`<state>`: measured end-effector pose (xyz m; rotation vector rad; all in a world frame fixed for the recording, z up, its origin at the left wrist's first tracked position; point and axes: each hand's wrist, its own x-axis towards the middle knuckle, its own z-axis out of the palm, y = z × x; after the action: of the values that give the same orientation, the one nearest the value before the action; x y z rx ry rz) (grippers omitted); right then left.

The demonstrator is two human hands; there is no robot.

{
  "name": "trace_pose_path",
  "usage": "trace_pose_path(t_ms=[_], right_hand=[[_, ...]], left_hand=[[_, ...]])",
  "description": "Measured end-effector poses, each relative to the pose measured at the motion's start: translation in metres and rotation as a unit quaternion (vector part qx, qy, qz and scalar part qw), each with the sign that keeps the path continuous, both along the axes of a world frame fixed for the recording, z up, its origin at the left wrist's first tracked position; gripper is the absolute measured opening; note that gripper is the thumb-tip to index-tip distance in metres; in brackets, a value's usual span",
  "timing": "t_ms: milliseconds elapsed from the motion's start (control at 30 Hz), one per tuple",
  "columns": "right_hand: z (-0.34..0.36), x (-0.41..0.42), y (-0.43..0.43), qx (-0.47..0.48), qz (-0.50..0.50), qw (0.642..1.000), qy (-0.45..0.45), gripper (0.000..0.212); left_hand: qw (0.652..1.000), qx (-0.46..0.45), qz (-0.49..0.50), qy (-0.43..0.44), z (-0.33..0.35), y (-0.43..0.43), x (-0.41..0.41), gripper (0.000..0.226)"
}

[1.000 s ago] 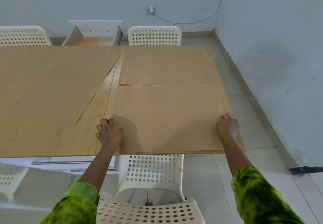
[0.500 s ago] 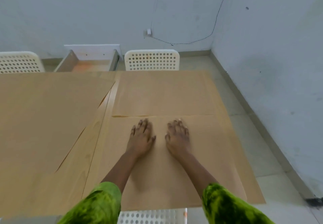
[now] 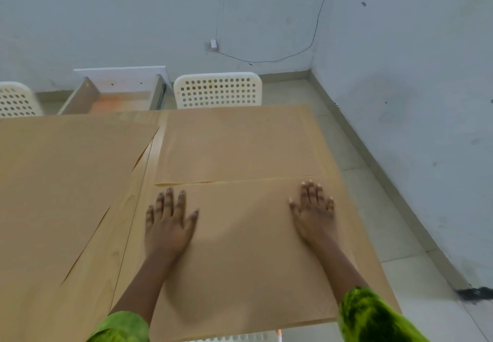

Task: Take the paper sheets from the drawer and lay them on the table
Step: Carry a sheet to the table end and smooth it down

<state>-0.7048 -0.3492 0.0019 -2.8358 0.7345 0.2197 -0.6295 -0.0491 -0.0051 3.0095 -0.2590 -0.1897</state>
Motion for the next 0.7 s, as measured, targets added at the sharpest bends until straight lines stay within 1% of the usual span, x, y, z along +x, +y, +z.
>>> trace_pose_path(t_ms=[100,233,300,333,400,433,467,500,600,633,700], right_hand=[[0.002,-0.001,-0.007,0.004,0.007,1.0,0.009,0.063],[0.009,-0.003,-0.001,0.019,0.007,0.999,0.027,0.062],[0.013,-0.018,0.021,0.021,0.021,0.999,0.013,0.061],[0.014,-0.029,0.037,0.028,0.033,0.999,0.0,0.064],[0.017,-0.053,0.074,0.058,0.075,0.995,-0.015,0.078],[0.017,-0.063,0.089,0.073,0.101,0.992,-0.018,0.083],[0.015,-0.07,0.102,0.084,0.117,0.989,-0.017,0.083],[0.013,-0.076,0.112,0.09,0.127,0.988,-0.013,0.079],[0.007,-0.089,0.125,0.042,0.137,0.99,-0.005,0.061],[0.005,-0.09,0.124,0.03,0.135,0.99,-0.007,0.058],[0.002,-0.092,0.117,0.039,0.133,0.99,-0.01,0.061]], left_hand=[[1.0,0.006,0.003,0.008,0.001,-0.002,0.0,0.081],[0.999,0.008,0.015,0.034,0.009,-0.007,0.0,0.07],[1.0,-0.01,0.006,0.007,0.013,-0.015,-0.018,0.075],[0.999,-0.028,-0.019,-0.007,0.014,-0.023,-0.033,0.079],[0.995,-0.042,-0.094,0.0,0.01,-0.042,-0.069,0.082],[0.991,-0.038,-0.126,0.008,0.007,-0.05,-0.085,0.08],[0.989,-0.032,-0.141,0.012,0.005,-0.055,-0.097,0.076],[0.989,-0.025,-0.145,0.018,0.002,-0.058,-0.105,0.073],[0.991,0.007,-0.129,0.014,-0.001,-0.053,-0.112,0.073],[0.992,0.012,-0.124,0.002,-0.001,-0.049,-0.112,0.072],[0.995,0.012,-0.102,-0.003,0.0,-0.038,-0.109,0.071]])
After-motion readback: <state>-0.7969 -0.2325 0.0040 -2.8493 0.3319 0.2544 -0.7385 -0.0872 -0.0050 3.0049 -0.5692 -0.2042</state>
